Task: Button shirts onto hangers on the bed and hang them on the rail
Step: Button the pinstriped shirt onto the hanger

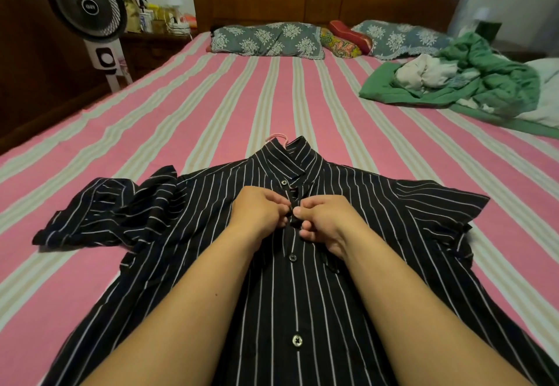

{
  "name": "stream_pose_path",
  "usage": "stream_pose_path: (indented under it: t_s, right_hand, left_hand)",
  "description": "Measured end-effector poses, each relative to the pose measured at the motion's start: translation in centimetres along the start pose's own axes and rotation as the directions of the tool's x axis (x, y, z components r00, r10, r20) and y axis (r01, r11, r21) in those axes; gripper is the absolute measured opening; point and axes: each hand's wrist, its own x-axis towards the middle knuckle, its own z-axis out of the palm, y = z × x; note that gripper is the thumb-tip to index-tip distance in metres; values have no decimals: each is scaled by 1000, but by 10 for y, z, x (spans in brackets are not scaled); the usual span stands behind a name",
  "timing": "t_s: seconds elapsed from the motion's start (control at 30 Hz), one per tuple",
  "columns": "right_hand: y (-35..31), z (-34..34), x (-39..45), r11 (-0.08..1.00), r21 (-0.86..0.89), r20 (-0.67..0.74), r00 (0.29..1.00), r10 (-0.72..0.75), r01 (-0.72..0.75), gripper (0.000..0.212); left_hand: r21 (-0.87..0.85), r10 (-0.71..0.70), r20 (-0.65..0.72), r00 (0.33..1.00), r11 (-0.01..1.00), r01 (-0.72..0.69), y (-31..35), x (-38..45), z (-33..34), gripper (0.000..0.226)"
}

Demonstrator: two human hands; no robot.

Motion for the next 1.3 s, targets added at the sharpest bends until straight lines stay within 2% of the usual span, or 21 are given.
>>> stream_pose_path:
  t_s: [0.17, 0.3, 0.47, 0.6, 0.7, 0.8, 0.9, 1.03, 1.13, 1.2, 1.23, 1.3]
  right_hand:
    - [1, 1, -2, 1000, -14, -14, 1000, -18, 18, 14]
    - [-1, -4, -3, 1000, -4, 49, 999, -10, 10, 14]
    - [-3, -11, -5, 1000, -15, 144, 989, 11, -9, 24]
    - [-2, -10, -6, 1000, 13, 147, 989, 12, -14, 27]
    - [-2, -10, -7, 1000, 14, 173, 985, 15, -18, 33]
    - [-2, -11, -7, 1000, 9, 181, 983, 24, -26, 33]
    - [-3, -12, -7, 1000, 23, 178, 984, 15, -20, 30]
    - [-3, -11, -8, 999, 30, 151, 988, -20, 16, 22]
    - [-1, -5, -9, 991, -87, 93, 991, -97, 105, 18]
    - [1, -2, -8, 937, -269, 26, 974, -226, 224, 11]
    - [3, -1, -6, 868, -399, 8, 947, -320, 297, 8]
    - [6, -1, -4, 657, -642, 42, 874, -484, 395, 3]
  left_hand:
    - [22, 5, 18, 1000, 1000, -5, 0, 0, -1, 23]
    - [79, 45, -8, 999, 996, -45, -3, 3, 0, 25]
    - [203, 121, -69, 990, 974, -105, -2, -1, 2, 28]
    - [190, 87, -47, 995, 979, -77, 2, -2, 4, 36]
    - [212, 94, -27, 995, 973, -86, 4, -6, 4, 18]
    - [273, 151, -107, 983, 955, -117, 0, -8, 7, 18]
    - [224, 154, -199, 968, 969, -108, 1, -8, 7, 15]
    - [156, 103, -213, 972, 985, -71, 2, -5, 7, 21]
    - [61, 47, -213, 976, 998, -35, 1, -2, 7, 24]
    - [24, 4, -216, 976, 1000, 1, 1, -2, 6, 29]
    - [2, -15, -216, 976, 1000, 16, 2, -2, 5, 31]
    - [-48, -39, -206, 978, 998, 29, 2, -1, 3, 33]
